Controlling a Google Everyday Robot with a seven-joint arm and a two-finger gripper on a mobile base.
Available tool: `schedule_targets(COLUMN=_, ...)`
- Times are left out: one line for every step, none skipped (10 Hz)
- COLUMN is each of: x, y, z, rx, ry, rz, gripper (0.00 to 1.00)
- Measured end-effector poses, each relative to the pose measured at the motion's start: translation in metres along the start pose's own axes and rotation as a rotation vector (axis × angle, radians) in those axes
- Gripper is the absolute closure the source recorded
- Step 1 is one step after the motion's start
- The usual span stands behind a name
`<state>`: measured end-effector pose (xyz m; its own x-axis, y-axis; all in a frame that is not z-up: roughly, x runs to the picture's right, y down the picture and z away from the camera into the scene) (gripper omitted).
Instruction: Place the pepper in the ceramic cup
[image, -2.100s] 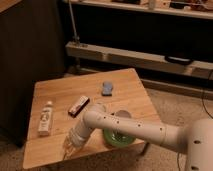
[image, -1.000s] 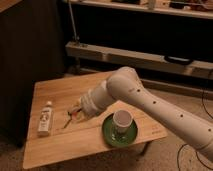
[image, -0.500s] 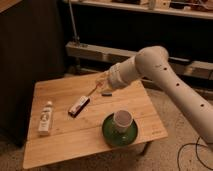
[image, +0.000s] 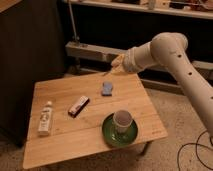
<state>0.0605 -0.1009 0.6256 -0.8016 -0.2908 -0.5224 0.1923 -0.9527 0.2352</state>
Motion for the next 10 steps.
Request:
schedule_targets(x=0.0021, y=-0.0008, z=0.0018, rx=0.003, ry=0.002, rz=-0.003, gripper=1.0)
schedule_targets(x=0.0016, y=-0.0007, z=0.0016, rx=0.003, ry=0.001, rz=-0.002, gripper=1.0)
schedule_targets(x=0.0002, y=-0.0007, z=0.0006, rx=0.002, ry=0.0, rz=-0.001, gripper=1.0)
schedule_targets(x=0.0005, y=-0.0009, z=0.0007, rx=0.003, ry=0.0, rz=-0.001, gripper=1.0)
schedule_targets(x=0.0014, y=-0.001, z=0.0016, rx=0.004, ry=0.001, rz=-0.002, gripper=1.0)
schedule_targets(x=0.0019, y=-0.0011, z=0.002, rx=0.005, ry=0.002, rz=-0.003, gripper=1.0)
schedule_targets(x=0.0014, y=-0.0015, z=0.0028, rx=0.006, ry=0.003, rz=-0.002, gripper=1.0)
schedule_targets(x=0.0018, y=-0.0014, z=0.0026, rx=0.006, ry=0.003, rz=-0.002, gripper=1.0)
schedule_targets(x=0.0019, y=-0.0013, z=0.0025, rx=0.005, ry=0.004, rz=-0.002, gripper=1.0)
schedule_targets(x=0.0017, y=-0.0013, z=0.0024, rx=0.005, ry=0.003, rz=-0.002, gripper=1.0)
